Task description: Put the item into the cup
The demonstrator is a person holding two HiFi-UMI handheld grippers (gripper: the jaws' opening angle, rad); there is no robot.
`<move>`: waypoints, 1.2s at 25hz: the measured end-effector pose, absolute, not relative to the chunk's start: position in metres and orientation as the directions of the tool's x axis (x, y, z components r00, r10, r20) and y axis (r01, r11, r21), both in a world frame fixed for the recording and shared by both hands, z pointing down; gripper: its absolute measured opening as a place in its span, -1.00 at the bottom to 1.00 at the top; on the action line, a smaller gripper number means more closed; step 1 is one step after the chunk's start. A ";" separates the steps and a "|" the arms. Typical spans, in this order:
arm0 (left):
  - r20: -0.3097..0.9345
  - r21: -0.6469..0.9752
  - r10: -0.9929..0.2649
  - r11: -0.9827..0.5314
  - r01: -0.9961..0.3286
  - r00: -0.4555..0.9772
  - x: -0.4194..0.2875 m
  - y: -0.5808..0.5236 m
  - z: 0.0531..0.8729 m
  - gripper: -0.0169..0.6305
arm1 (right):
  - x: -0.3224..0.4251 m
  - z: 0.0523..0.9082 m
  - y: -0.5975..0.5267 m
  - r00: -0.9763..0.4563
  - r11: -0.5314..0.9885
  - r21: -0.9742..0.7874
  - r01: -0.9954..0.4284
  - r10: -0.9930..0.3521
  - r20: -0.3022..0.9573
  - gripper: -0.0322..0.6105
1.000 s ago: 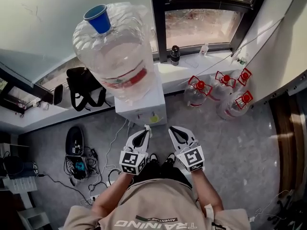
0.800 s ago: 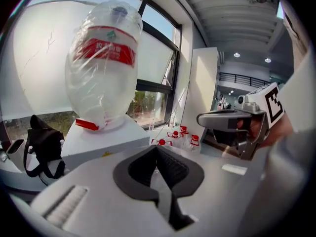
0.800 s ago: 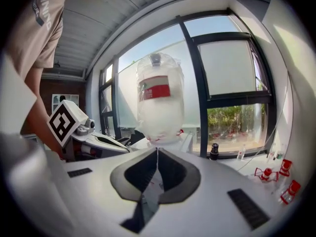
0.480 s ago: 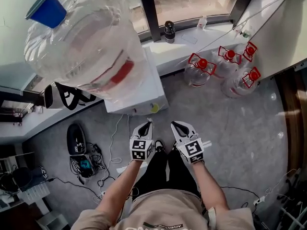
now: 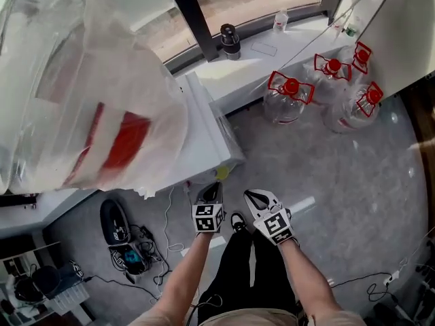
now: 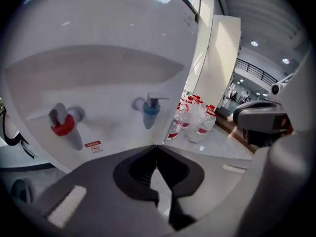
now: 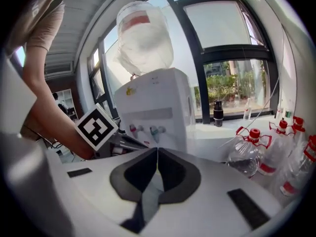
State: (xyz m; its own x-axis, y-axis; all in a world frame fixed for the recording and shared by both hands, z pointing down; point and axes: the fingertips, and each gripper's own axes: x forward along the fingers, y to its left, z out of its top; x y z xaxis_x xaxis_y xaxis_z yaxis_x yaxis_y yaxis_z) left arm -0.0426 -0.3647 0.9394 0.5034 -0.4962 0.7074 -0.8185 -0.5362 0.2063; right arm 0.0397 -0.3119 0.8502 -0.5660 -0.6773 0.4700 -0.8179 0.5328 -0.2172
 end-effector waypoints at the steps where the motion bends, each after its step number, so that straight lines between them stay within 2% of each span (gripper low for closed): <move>1: 0.703 0.212 -0.500 -0.530 -0.821 0.505 -0.043 -0.369 0.945 -0.92 | 0.038 0.854 -0.314 -0.569 0.532 -0.224 -0.817 -0.675 0.470 -0.86; 20: 0.675 0.211 -0.536 -0.518 -0.829 0.507 -0.036 -0.410 0.985 -0.91 | 0.015 0.898 -0.307 -0.632 0.582 -0.280 -0.764 -0.586 0.507 -0.86; 24: 0.673 0.210 -0.541 -0.513 -0.832 0.504 -0.034 -0.411 0.985 -0.89 | 0.019 0.897 -0.304 -0.632 0.595 -0.261 -0.760 -0.582 0.512 -0.86; 26: 0.675 0.207 -0.542 -0.512 -0.834 0.500 -0.034 -0.409 0.985 -0.80 | 0.020 0.900 -0.299 -0.632 0.592 -0.269 -0.760 -0.577 0.517 -0.86; 30: 0.676 0.213 -0.547 -0.497 -0.841 0.494 -0.036 -0.405 0.983 -0.80 | 0.022 0.901 -0.293 -0.626 0.574 -0.283 -0.768 -0.583 0.517 -0.86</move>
